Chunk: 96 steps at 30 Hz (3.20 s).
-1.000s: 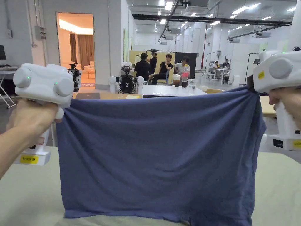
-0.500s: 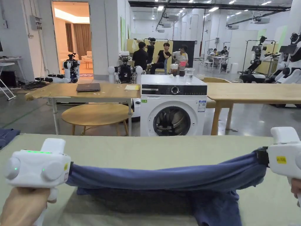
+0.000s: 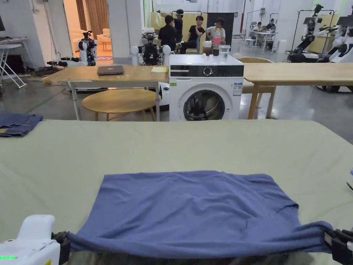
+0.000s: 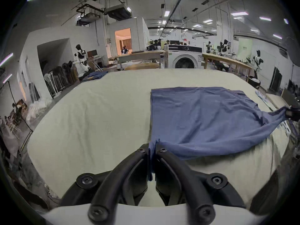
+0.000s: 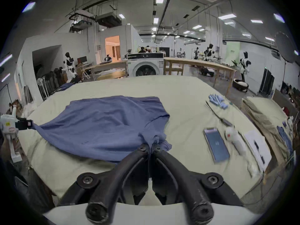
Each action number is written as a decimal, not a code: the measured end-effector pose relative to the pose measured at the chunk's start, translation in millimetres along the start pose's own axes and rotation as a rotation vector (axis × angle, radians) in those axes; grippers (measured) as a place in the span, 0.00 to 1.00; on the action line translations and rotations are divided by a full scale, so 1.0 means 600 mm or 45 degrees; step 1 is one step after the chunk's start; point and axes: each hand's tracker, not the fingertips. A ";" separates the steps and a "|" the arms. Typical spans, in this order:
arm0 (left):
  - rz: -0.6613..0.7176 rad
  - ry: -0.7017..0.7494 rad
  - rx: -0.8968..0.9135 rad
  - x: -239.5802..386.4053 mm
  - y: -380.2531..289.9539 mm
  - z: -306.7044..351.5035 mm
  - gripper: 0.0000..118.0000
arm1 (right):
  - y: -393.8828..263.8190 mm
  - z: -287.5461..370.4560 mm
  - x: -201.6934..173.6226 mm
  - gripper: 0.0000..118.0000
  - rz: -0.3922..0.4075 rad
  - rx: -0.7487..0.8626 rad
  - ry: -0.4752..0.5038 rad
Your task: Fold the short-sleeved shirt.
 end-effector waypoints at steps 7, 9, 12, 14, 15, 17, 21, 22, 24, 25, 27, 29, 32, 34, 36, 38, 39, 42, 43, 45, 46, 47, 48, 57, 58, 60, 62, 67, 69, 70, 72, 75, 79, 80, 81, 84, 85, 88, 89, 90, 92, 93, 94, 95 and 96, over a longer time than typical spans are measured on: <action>0.081 -0.061 -0.048 -0.026 -0.077 0.050 0.01 | -0.101 0.058 0.016 0.00 -0.092 -0.058 0.019; 0.077 -0.077 -0.083 -0.025 -0.096 0.046 0.01 | -0.123 0.052 0.024 0.00 -0.111 -0.094 0.017; 0.067 -0.078 -0.118 -0.025 -0.114 0.033 0.01 | -0.146 0.034 0.031 0.00 -0.121 -0.139 0.019; 0.080 -0.076 -0.144 -0.023 -0.124 0.022 0.01 | -0.156 0.024 0.031 0.00 -0.109 -0.168 0.009; 0.087 -0.077 -0.161 -0.024 -0.128 0.016 0.01 | -0.162 0.018 0.030 0.00 -0.109 -0.177 0.006; 0.106 -0.088 -0.184 -0.029 -0.135 0.004 0.01 | -0.168 0.013 0.030 0.00 -0.105 -0.193 0.003; 0.095 -0.124 -0.190 -0.035 -0.134 0.008 0.09 | -0.169 0.021 0.029 0.27 -0.115 -0.199 -0.007; 0.082 -0.139 -0.186 -0.037 -0.132 0.012 0.42 | -0.168 0.023 0.030 0.71 -0.118 -0.194 -0.026; 0.097 -0.132 -0.161 -0.041 -0.132 0.023 0.99 | -0.164 0.027 0.028 1.00 -0.119 -0.200 -0.027; 0.092 -0.118 -0.148 -0.033 -0.131 0.039 1.00 | -0.152 0.036 0.022 1.00 -0.081 -0.169 -0.016; 0.095 -0.104 -0.128 -0.039 -0.127 0.054 1.00 | -0.146 0.043 0.015 1.00 -0.064 -0.183 -0.043; 0.116 -0.082 -0.112 -0.036 -0.126 0.070 0.93 | -0.137 0.051 0.003 0.98 -0.044 -0.167 -0.055; 0.161 -0.074 -0.097 -0.042 -0.128 0.082 0.14 | -0.146 0.063 -0.007 0.22 -0.053 -0.142 -0.038; 0.172 -0.070 -0.104 -0.041 -0.133 0.081 0.00 | -0.144 0.063 -0.018 0.00 -0.045 -0.116 -0.078; 0.179 -0.082 -0.134 -0.046 -0.135 0.078 0.00 | -0.167 0.065 -0.018 0.00 -0.034 -0.096 -0.084; 0.189 -0.093 -0.164 -0.045 -0.139 0.075 0.00 | -0.171 0.069 -0.022 0.00 -0.048 -0.100 -0.073; 0.196 -0.101 -0.167 -0.048 -0.141 0.075 0.00 | -0.171 0.070 -0.021 0.00 -0.051 -0.099 -0.075; 0.182 -0.116 -0.225 -0.052 -0.138 0.068 0.04 | -0.177 0.071 -0.021 0.00 -0.057 -0.105 -0.081; 0.179 -0.110 -0.240 -0.052 -0.139 0.063 0.32 | -0.176 0.070 -0.013 0.00 -0.063 -0.109 -0.079; 0.165 -0.098 -0.269 -0.049 -0.141 0.045 0.93 | -0.182 0.070 -0.015 0.00 -0.070 -0.115 -0.081; 0.163 -0.091 -0.260 -0.049 -0.141 0.040 1.00 | -0.185 0.069 -0.017 0.00 -0.073 -0.119 -0.079; 0.164 -0.087 -0.275 -0.052 -0.137 0.028 1.00 | -0.178 0.067 -0.007 0.00 -0.077 -0.123 -0.079; 0.170 -0.080 -0.300 -0.053 -0.134 0.016 1.00 | -0.180 0.067 -0.008 0.00 -0.082 -0.126 -0.077; 0.137 -0.213 -0.399 -0.019 -0.122 -0.030 0.08 | -0.170 0.048 -0.002 0.00 -0.057 -0.156 -0.056; 0.116 -0.209 -0.395 -0.012 -0.121 -0.027 0.06 | -0.170 0.048 -0.003 0.00 -0.054 -0.154 -0.052; 0.067 -0.175 -0.392 -0.003 -0.121 -0.025 0.06 | -0.158 0.043 0.002 0.20 -0.056 -0.157 -0.037; 0.075 -0.176 -0.389 -0.003 -0.119 -0.021 0.06 | -0.154 0.035 0.001 0.96 -0.055 -0.183 -0.037; 0.091 -0.172 -0.387 -0.005 -0.116 -0.017 0.06 | -0.147 0.001 0.011 0.41 -0.008 -0.268 -0.004; 0.089 -0.169 -0.389 -0.006 -0.114 -0.019 0.06 | -0.148 -0.003 0.016 0.02 0.017 -0.280 -0.026; 0.089 -0.167 -0.390 -0.005 -0.114 -0.020 0.06 | -0.149 -0.008 0.020 0.02 0.014 -0.282 -0.028; 0.095 -0.165 -0.387 -0.006 -0.111 -0.020 0.06 | -0.144 0.000 0.022 0.01 0.003 -0.317 0.009; 0.105 -0.174 -0.349 -0.012 -0.086 -0.013 0.06 | -0.113 0.016 0.018 0.01 0.015 -0.231 -0.015; 0.097 -0.192 -0.284 -0.020 -0.024 -0.019 0.06 | -0.036 0.003 0.016 0.01 0.011 -0.127 0.009; 0.096 -0.189 -0.266 -0.021 -0.006 -0.025 0.06 | -0.016 -0.008 0.014 0.01 0.032 -0.107 0.006; 0.093 -0.192 -0.262 -0.024 0.012 -0.036 0.06 | 0.002 -0.022 0.014 0.01 0.044 -0.102 0.008; 0.090 -0.185 -0.238 -0.025 0.061 -0.077 0.06 | 0.054 -0.078 0.012 0.01 0.063 -0.097 0.012; 0.100 -0.192 -0.237 -0.026 0.076 -0.095 0.06 | 0.069 -0.100 0.011 0.01 0.075 -0.108 0.012; 0.125 -0.196 -0.253 -0.025 0.113 -0.159 0.06 | 0.108 -0.168 0.004 0.01 0.093 -0.157 0.008; 0.129 -0.185 -0.267 -0.022 0.122 -0.181 0.06 | 0.116 -0.192 0.003 0.01 0.093 -0.170 0.007; 0.133 -0.185 -0.282 -0.021 0.128 -0.200 0.06 | 0.122 -0.214 0.002 0.01 0.102 -0.195 -0.002; 0.134 -0.172 -0.317 -0.017 0.134 -0.239 0.06 | 0.130 -0.254 -0.004 0.01 0.128 -0.240 -0.004; 0.134 -0.170 -0.343 -0.015 0.135 -0.257 0.06 | 0.130 -0.274 -0.005 0.01 0.127 -0.259 -0.006; 0.144 -0.167 -0.356 -0.014 0.135 -0.271 0.06 | 0.129 -0.289 -0.006 0.01 0.129 -0.286 -0.010; 0.154 -0.167 -0.367 -0.012 0.133 -0.284 0.06 | 0.127 -0.305 -0.008 0.02 0.134 -0.304 -0.012; 0.153 -0.166 -0.383 -0.010 0.131 -0.294 0.07 | 0.124 -0.317 -0.009 0.05 0.133 -0.316 -0.014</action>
